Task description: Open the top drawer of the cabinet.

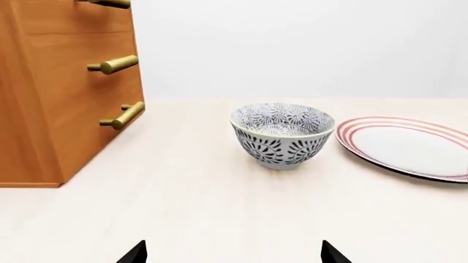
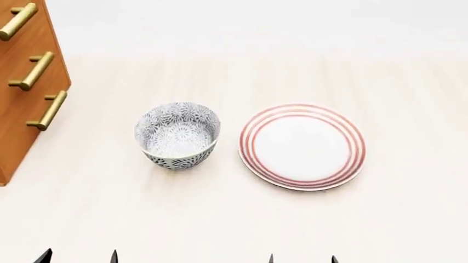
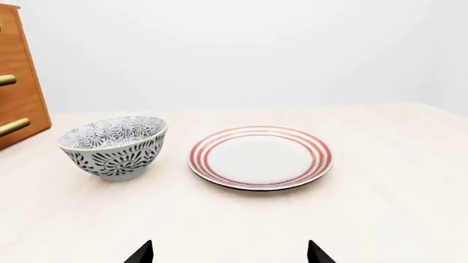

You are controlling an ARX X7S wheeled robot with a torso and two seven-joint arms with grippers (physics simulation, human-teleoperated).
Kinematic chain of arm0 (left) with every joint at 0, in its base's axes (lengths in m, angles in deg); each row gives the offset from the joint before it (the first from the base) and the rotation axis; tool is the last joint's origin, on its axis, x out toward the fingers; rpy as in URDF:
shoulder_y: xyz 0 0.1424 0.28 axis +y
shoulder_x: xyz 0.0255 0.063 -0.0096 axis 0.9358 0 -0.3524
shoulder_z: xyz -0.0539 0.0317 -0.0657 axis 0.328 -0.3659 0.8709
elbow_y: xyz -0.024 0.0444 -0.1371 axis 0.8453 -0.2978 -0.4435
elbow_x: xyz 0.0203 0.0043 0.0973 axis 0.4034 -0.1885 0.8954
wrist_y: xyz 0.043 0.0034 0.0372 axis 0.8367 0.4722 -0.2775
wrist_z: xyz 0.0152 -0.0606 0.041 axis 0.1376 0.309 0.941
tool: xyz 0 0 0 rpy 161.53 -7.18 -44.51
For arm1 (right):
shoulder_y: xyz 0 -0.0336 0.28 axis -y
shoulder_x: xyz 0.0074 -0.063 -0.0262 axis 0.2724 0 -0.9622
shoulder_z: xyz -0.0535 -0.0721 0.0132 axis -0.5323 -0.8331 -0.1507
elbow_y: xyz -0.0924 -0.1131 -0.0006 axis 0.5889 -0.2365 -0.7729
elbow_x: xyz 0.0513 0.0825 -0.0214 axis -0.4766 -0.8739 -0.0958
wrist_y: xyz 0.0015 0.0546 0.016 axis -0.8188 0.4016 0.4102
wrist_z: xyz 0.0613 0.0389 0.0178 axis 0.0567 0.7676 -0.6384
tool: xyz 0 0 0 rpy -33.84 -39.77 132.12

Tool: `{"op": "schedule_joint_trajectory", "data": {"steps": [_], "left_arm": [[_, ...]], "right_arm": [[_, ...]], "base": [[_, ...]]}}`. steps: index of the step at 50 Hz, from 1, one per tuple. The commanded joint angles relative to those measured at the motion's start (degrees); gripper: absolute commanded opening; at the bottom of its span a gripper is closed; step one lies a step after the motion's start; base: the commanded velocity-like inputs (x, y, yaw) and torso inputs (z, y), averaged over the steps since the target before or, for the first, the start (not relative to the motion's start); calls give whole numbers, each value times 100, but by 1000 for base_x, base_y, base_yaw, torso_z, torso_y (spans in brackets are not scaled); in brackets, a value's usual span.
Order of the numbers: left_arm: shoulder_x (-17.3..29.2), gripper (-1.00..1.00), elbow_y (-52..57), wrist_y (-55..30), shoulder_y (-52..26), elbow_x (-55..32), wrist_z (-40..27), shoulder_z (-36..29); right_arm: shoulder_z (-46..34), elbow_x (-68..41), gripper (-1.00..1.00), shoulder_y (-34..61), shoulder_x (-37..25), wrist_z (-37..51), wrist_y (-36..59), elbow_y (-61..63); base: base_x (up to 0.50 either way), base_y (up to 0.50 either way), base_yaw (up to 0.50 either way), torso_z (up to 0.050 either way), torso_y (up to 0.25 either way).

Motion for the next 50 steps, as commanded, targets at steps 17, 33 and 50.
{"op": "schedule_joint_trajectory", "data": {"steps": [17,33,50], "left_arm": [[0,100,-113,123,-14,23,-29,-25],[52,100,-124,128,-28,-35,-95,-88],[105,100,-109,126,-36,-92,-160,-151]], "right_arm": [[-11,-8,100,4,3,-12,-80,-52],[-78,-57,100,18,-48,45,-115,-78],[-141,-106,100,21,-100,96,-172,-70]], "base": [[500,0,0,0,0],[500,0,0,0,1],[500,0,0,0,0]]}}
